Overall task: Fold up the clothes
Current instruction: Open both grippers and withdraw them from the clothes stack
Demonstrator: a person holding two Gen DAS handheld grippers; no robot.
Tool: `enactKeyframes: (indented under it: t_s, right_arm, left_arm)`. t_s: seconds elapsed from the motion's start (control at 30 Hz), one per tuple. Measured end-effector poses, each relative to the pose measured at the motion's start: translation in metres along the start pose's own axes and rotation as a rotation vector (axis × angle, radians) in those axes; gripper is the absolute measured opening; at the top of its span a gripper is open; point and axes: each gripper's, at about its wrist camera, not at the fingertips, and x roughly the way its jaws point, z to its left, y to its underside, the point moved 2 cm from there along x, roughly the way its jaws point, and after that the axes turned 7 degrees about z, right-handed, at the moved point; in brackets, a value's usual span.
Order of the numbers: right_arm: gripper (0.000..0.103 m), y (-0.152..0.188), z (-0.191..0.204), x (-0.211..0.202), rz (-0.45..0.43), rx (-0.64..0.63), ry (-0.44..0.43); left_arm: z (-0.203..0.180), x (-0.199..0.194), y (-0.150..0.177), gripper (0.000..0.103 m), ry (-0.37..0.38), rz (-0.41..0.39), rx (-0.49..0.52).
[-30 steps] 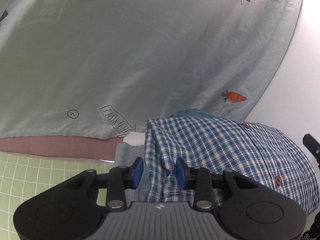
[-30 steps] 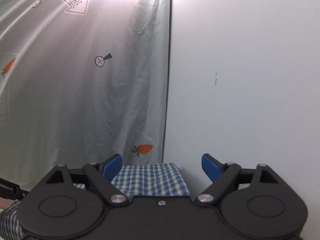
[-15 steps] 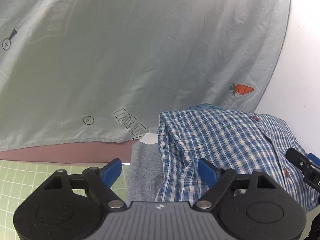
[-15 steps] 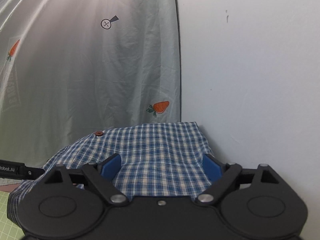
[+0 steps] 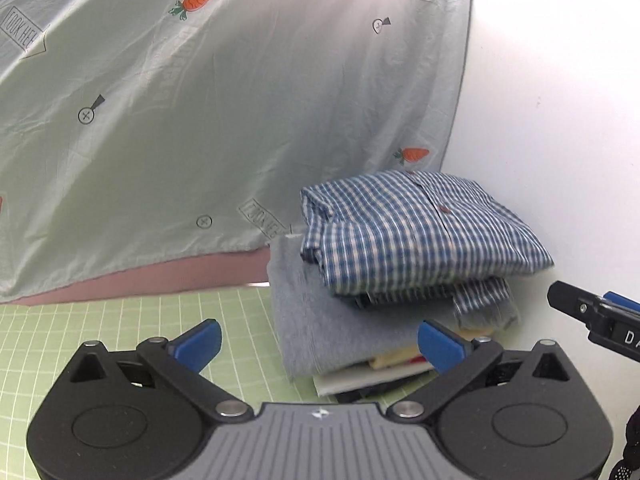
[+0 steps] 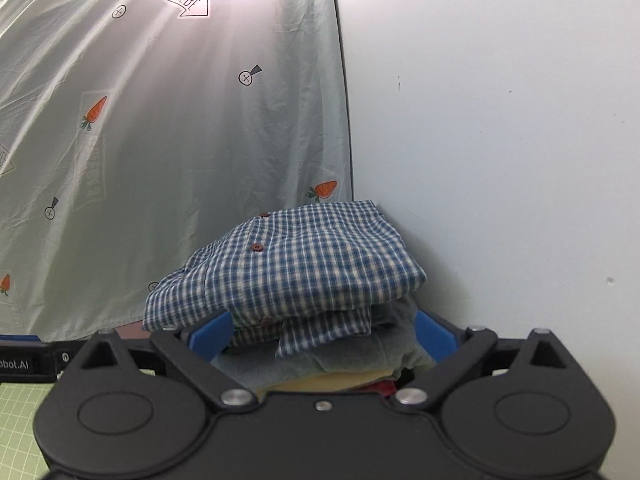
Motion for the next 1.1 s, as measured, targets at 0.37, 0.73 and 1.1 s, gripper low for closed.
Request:
enactKeyframes:
  t_s: [0.37,0.73,1.1]
  right_arm:
    - [0.099,0.074,-0.004,-0.087,0.102,0.006,0.061]
    - [0.103,0.109,-0.001,-0.126,0.152,0.013,0.070]
    - [0.103,0.114,-0.004,-0.132,0.164,0.011,0.080]
  left_arm:
    - [-0.013,-0.061,0.075,0.103,0.049,0.097,0.092]
    - [-0.022,-0.096,0.106,0.103,0.090,0.110,0.149]
    - [-0.021,-0.104,0.110,0.103,0.091,0.100,0.149]
